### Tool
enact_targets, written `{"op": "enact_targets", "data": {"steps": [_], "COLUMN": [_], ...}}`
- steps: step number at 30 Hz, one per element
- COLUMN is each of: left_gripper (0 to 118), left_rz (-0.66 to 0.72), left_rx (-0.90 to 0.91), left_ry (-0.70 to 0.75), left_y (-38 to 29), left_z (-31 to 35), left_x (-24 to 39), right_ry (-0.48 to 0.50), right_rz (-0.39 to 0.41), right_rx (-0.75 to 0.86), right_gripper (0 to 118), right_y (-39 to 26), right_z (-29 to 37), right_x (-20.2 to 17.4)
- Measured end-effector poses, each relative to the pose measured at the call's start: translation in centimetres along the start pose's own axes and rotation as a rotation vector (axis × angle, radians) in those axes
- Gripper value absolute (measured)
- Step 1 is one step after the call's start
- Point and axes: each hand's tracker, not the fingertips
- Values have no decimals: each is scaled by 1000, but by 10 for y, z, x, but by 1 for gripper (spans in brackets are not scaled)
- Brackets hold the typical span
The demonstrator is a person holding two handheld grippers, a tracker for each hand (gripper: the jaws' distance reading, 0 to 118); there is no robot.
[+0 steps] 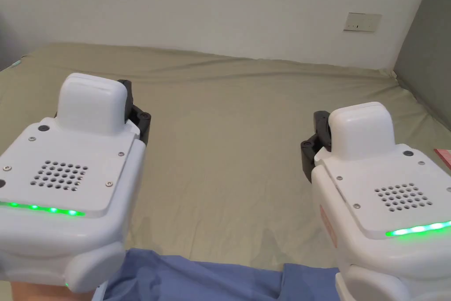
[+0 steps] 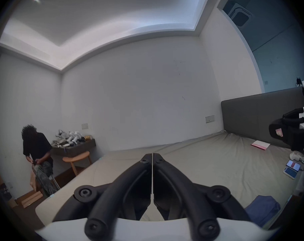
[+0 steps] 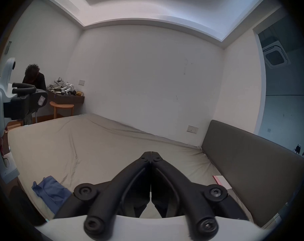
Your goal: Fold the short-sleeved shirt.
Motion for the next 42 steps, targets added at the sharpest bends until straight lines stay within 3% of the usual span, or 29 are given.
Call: {"op": "enact_targets", "data": {"steps": [13,19,23,24,26,27,28,31,33,37,42], "left_gripper": [0,0,0,15,81,102,111,111,111,111,111], "left_rz": [9,21,-50,-63,-21,12,52,290,521,670,1000], "left_rx": [-23,-178,-330,-383,-545,-608,-666,-783,-847,-964,-1057], "left_ry": [-24,-124,-115,-109,-139,-149,-157,-142,-160,-222,-389], "left_y": [-1,-37,-102,-123,-160,-175,-190,-231,-259,-306,-349], "left_z": [-11,-29,-30,-30,-34,-35,-34,-30,-30,-30,-30], "left_x": [-4,-14,-25,-30,-47,-56,-67,-111,-148,-192,-209], "right_ry": [-36,-25,-20,-12,0,-5,-9,7,0,-9,-17], "right_rz": [6,30,34,30,38,45,41,17,19,20,28], "right_rx": [-7,-71,-135,-157,-194,-220,-245,-284,-297,-309,-304], "right_gripper": [2,2,2,2,2,2,2,2,2,2,2], "right_y": [2,-21,-43,-50,-65,-71,-77,-92,-97,-98,-91], "right_z": [-12,-20,-28,-32,-39,-43,-45,-49,-51,-54,-55], "right_x": [10,15,23,26,30,31,33,40,43,43,36]}}
